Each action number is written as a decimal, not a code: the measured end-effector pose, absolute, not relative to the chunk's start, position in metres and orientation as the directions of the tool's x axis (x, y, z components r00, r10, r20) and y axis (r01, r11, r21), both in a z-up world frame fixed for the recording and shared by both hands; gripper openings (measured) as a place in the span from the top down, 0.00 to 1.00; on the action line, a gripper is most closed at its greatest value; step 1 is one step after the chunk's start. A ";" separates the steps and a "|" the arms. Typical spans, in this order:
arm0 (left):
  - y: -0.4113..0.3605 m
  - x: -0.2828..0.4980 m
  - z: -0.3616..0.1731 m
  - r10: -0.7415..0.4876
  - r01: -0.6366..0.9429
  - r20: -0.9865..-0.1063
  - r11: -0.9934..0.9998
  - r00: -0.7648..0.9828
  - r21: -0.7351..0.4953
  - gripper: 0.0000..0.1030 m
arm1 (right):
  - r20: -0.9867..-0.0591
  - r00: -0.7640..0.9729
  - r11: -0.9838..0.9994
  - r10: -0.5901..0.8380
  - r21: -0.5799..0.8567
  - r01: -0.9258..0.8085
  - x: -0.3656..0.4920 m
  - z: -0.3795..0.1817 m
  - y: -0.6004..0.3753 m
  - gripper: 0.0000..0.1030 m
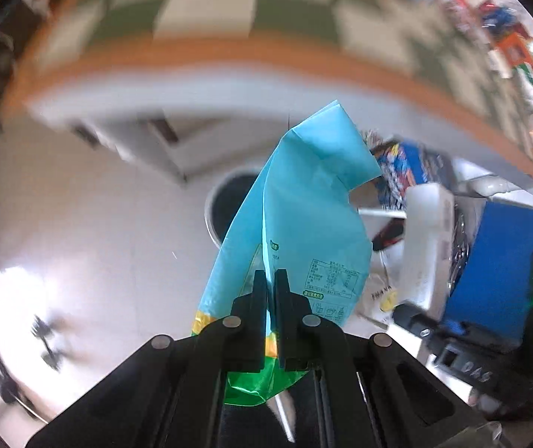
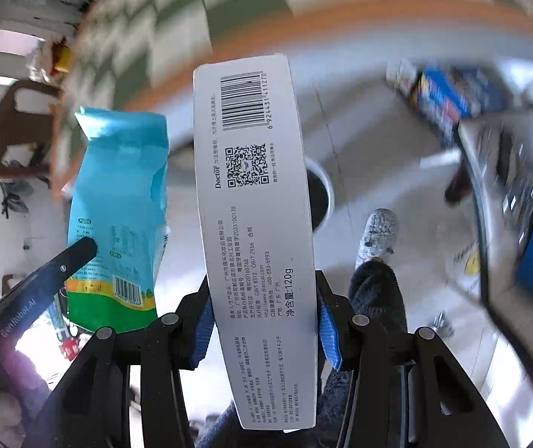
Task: Collect trash
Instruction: 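Carry both items over the white bin and open both grippers, then move both tools back over the table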
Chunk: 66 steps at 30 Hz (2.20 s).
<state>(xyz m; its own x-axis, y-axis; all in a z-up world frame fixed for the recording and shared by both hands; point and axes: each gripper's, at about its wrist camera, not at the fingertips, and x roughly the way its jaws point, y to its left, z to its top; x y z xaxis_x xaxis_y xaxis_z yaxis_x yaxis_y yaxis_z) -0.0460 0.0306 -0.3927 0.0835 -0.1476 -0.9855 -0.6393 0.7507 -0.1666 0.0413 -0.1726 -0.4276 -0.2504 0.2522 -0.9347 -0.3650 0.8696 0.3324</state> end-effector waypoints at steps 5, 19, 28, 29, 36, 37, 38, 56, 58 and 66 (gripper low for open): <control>0.049 -0.041 -0.513 -0.249 -0.720 -0.968 0.665 0.041 -0.201 0.98 | -0.922 -0.336 0.885 0.190 0.309 -0.347 0.032 -0.543 -0.158 0.52; 0.074 -0.002 -0.727 -0.220 -0.676 -0.967 0.733 -0.132 -0.075 0.13 | -0.865 -0.493 0.852 0.095 0.327 -0.409 0.079 -0.817 -0.089 0.17; 0.082 -0.039 -0.711 -0.072 -0.681 -0.991 0.732 -0.113 0.024 0.00 | -0.949 -0.315 0.860 -0.014 0.149 -0.488 0.094 -0.814 -0.096 0.00; 0.081 -0.043 -0.709 -0.062 -0.680 -0.993 0.732 -0.102 0.024 0.00 | -0.959 -0.281 0.855 -0.031 0.121 -0.505 0.091 -0.809 -0.096 0.00; 0.071 -0.055 -0.694 -0.019 -0.671 -0.995 0.740 -0.103 0.055 0.00 | -0.978 -0.204 0.832 -0.044 0.077 -0.549 0.072 -0.785 -0.099 0.00; 0.069 -0.058 -0.687 -0.015 -0.671 -0.995 0.739 -0.100 0.056 0.00 | -0.980 -0.196 0.833 -0.043 0.073 -0.548 0.070 -0.779 -0.101 0.00; 0.065 -0.057 -0.683 -0.013 -0.671 -0.995 0.739 -0.095 0.054 0.00 | -0.981 -0.192 0.834 -0.038 0.074 -0.547 0.069 -0.777 -0.101 0.00; 0.037 -0.087 -0.503 0.000 -0.626 -1.000 0.779 -0.026 0.017 0.00 | -0.996 -0.084 0.824 0.028 0.071 -0.562 0.035 -0.577 -0.123 0.00; 0.033 -0.091 -0.479 -0.004 -0.621 -1.000 0.784 -0.018 0.008 0.00 | -0.996 -0.074 0.822 0.038 0.074 -0.565 0.031 -0.548 -0.126 0.00; 0.016 -0.113 -0.387 -0.016 -0.602 -1.000 0.798 0.015 -0.021 0.00 | -0.993 -0.076 0.837 0.094 0.121 -0.534 0.006 -0.437 -0.141 0.00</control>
